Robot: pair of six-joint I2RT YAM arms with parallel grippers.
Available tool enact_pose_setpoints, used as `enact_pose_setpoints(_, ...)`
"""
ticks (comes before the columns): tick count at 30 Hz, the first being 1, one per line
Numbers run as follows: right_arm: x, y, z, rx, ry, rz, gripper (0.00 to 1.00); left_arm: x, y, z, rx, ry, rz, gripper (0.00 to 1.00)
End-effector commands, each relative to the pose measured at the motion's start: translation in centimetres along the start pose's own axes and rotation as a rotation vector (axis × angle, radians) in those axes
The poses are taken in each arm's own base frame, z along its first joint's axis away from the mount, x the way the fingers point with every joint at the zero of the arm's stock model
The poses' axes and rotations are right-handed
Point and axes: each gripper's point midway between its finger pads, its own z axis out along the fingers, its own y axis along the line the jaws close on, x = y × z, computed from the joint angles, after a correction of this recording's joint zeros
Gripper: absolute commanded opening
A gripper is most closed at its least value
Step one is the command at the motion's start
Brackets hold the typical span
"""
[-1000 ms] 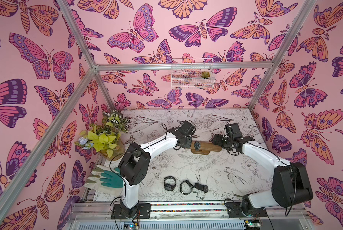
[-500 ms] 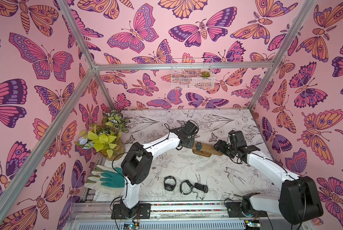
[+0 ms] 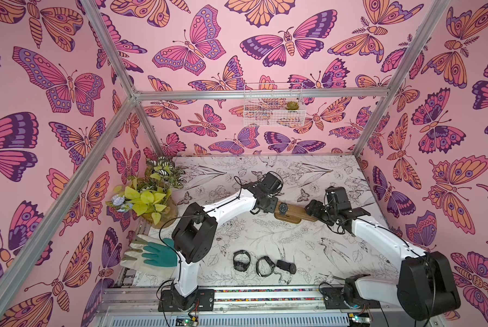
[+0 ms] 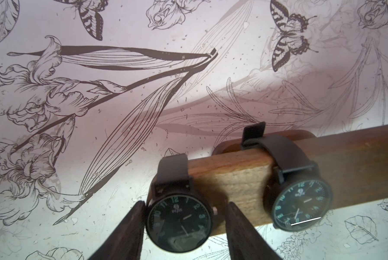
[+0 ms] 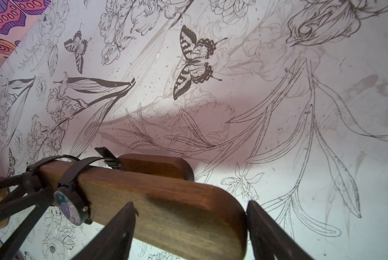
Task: Place watch on stand
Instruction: Place the watch on the stand.
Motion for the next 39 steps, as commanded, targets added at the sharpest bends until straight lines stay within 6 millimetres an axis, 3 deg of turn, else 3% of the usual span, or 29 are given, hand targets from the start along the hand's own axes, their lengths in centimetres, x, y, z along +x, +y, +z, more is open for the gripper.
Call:
enact_pose_setpoints(1,0.2,0.3,-0.1,-0.021,0.003,0.01,0.79,0.6,-1.7,-1.1,0.079,0.006,0.007,0.59)
enact_pose_setpoints(11,0.4,0.4,0.1,-0.027,0.01,0.005,0.76,-0.1,-1.5,-2.2,0.091,-0.048,-0.001,0.54)
enact_pose_setpoints(19,0.5,0.3,0.2,-0.023,0.014,0.005,0.75,0.4,-2.0,-1.5,0.116,-0.026,0.007,0.52)
enact_pose_setpoints(28,0.5,0.3,0.2,-0.02,0.013,-0.002,0.72,0.5,-2.9,-1.2,0.166,-0.017,0.026,0.41)
enact_pose_setpoints(34,0.2,0.3,-0.1,-0.014,0.007,-0.008,0.73,0.8,-2.6,-1.4,0.156,-0.017,0.031,0.43)
enact_pose_setpoints(39,-0.2,-0.1,-1.6,0.019,-0.021,-0.043,0.76,1.4,-1.1,-2.8,0.102,-0.043,0.001,0.54)
